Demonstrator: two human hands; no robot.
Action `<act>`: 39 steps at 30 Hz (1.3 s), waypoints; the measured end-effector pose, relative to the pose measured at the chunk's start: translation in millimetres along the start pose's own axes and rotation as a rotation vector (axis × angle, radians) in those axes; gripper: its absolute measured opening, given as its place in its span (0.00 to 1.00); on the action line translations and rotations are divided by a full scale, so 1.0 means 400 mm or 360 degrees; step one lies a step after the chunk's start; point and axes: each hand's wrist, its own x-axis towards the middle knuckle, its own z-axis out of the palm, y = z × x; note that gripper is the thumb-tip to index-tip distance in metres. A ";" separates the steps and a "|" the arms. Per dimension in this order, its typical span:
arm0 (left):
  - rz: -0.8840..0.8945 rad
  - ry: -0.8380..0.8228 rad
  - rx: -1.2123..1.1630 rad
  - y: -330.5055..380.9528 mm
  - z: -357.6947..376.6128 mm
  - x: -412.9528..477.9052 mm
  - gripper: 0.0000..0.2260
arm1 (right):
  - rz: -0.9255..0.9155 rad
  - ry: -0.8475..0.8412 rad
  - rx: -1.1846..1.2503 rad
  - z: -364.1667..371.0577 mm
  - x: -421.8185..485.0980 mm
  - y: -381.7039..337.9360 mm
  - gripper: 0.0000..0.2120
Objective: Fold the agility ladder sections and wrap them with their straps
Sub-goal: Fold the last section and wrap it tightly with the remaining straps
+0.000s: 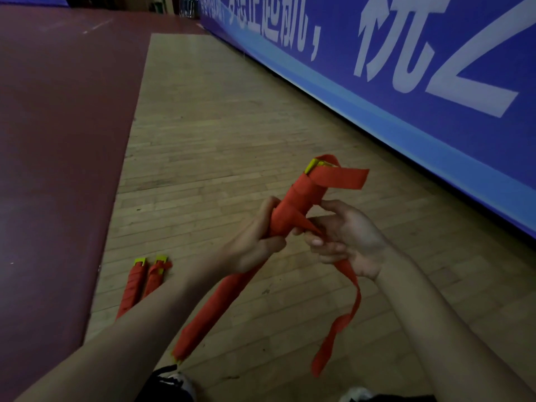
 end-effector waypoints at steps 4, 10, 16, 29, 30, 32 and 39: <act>-0.0108 0.0042 -0.0002 0.006 -0.027 0.004 0.19 | -0.0384 0.0194 -0.0545 -0.002 -0.016 0.004 0.06; -0.0288 0.0004 -0.0138 0.004 -0.043 0.008 0.23 | -0.0734 0.0381 -0.1071 -0.001 -0.020 0.006 0.03; -0.0370 -0.0079 -0.0544 0.022 -0.039 0.021 0.29 | -0.0786 0.0454 -0.1022 -0.011 -0.020 0.009 0.04; -0.0627 -0.0798 -0.0979 0.054 -0.076 0.002 0.22 | -0.0952 0.0147 -0.0823 0.001 -0.050 -0.001 0.17; -0.0660 -0.0873 -0.1016 0.053 -0.071 0.003 0.22 | -0.0939 0.0100 -0.0825 -0.001 -0.050 0.000 0.16; -0.0699 -0.0984 -0.1101 0.047 -0.064 0.002 0.22 | -0.0903 0.0031 -0.0796 -0.002 -0.049 0.000 0.14; -0.0369 -0.0665 -0.0739 0.040 -0.055 0.003 0.24 | -0.0825 0.0350 -0.0147 0.015 -0.016 -0.001 0.08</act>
